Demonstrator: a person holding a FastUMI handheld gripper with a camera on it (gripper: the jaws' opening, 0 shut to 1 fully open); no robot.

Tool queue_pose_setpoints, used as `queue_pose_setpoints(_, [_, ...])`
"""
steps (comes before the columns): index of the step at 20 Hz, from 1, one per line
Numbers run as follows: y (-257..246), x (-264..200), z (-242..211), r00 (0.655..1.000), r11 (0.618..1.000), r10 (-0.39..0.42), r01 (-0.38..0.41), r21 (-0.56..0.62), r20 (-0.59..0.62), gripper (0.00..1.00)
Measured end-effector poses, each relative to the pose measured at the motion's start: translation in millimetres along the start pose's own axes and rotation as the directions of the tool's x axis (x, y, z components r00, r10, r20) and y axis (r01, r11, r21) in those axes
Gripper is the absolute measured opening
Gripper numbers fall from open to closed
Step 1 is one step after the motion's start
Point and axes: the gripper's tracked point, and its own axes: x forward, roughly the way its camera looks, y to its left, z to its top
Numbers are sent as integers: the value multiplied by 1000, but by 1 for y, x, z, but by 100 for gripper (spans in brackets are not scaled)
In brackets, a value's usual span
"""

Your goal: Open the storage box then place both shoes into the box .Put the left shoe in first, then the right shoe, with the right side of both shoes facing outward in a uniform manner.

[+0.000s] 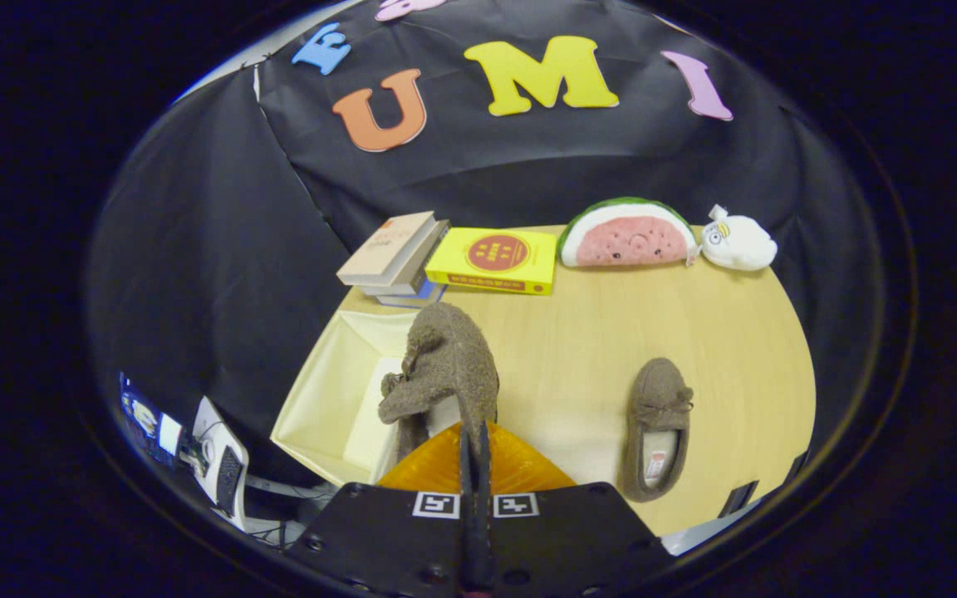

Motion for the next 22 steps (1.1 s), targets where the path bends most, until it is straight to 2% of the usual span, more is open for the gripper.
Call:
queue_pose_setpoints(4, [49,6,13,999,999,30,-30,24,28,0])
queue_pose_setpoints(8, [90,46,7,999,995,45,-47,85,17,0])
queue_pose_setpoints(13, [110,109,-20,1000,985,-1,7,174,-31,0])
queue_pose_setpoints(16, [126,133,-31,1000,980,-16,19,199,-20,0])
queue_pose_setpoints(22, [157,162,-61,998,989,-42,47,138,-39,0])
